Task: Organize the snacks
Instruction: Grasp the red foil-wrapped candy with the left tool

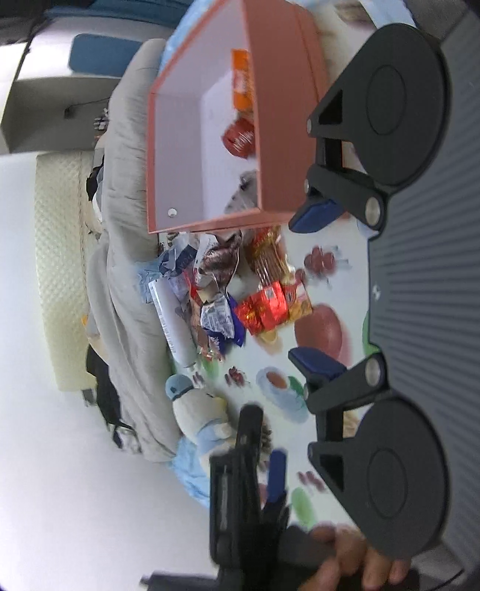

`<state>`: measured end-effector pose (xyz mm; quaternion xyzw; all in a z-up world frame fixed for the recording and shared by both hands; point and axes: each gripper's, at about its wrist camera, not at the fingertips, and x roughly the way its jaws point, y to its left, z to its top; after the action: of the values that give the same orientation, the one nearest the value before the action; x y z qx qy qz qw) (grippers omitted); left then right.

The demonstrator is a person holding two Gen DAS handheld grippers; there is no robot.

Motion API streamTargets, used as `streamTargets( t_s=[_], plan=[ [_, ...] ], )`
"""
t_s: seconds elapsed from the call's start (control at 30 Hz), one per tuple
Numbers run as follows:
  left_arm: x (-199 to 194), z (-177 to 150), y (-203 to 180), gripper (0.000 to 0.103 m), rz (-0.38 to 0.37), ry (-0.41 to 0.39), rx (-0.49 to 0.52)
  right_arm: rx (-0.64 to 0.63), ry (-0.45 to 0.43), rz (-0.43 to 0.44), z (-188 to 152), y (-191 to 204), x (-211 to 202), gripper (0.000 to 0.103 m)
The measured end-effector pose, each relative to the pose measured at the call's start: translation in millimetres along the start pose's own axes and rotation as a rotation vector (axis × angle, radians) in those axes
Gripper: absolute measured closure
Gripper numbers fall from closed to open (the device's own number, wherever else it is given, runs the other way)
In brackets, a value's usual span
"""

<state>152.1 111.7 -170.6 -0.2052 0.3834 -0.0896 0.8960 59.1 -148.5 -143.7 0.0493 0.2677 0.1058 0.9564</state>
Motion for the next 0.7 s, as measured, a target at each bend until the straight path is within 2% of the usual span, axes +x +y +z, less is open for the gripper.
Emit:
streamTargets(
  t_s=[0.13, 0.3, 0.4, 0.57, 0.7],
  plan=[
    [33.6, 3.3, 13.5, 0.012, -0.017, 0.01, -0.041, 0.092, 0.001, 0.018, -9.5, -3.4, 21.0, 0.039],
    [64.6, 0.7, 22.0, 0.012, -0.069, 0.001, -0.058, 0.071, -0.098, -0.06, -22.8, 4.5, 42.3, 0.039],
    [78.8, -4.0, 24.4, 0.012, -0.062, 0.017, -0.071, 0.069, -0.075, -0.066, -26.0, 6.3, 58.7, 0.039],
    [96.5, -5.2, 25.4, 0.012, -0.062, 0.033, -0.051, -0.022, -0.034, -0.071, -29.6, 14.0, 84.1, 0.039],
    [110.5, 5.4, 21.1, 0.013, -0.084, 0.029, 0.004, -0.103, -0.002, -0.067, -32.9, 18.3, 102.5, 0.039]
  ],
)
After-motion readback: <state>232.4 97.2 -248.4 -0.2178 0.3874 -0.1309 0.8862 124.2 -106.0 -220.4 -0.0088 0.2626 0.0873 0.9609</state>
